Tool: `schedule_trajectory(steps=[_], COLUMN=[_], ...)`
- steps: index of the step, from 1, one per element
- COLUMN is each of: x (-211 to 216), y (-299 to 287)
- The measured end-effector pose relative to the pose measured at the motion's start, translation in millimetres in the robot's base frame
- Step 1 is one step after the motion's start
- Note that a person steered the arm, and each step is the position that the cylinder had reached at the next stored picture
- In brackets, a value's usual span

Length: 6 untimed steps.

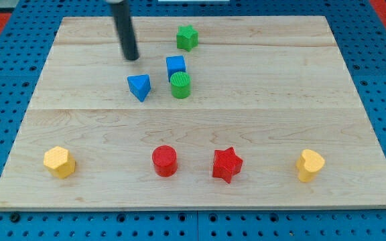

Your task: Move the green star towards the left side of the board

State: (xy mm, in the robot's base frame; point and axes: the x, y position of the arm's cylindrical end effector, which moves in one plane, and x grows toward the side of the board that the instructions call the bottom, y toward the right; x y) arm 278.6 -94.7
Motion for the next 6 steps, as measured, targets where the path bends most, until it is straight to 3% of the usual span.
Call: schedule_trajectory(steps=[1, 3, 4, 5, 6], x=[-32, -85, -67, -21, -3], y=[82, 122, 168, 128, 71])
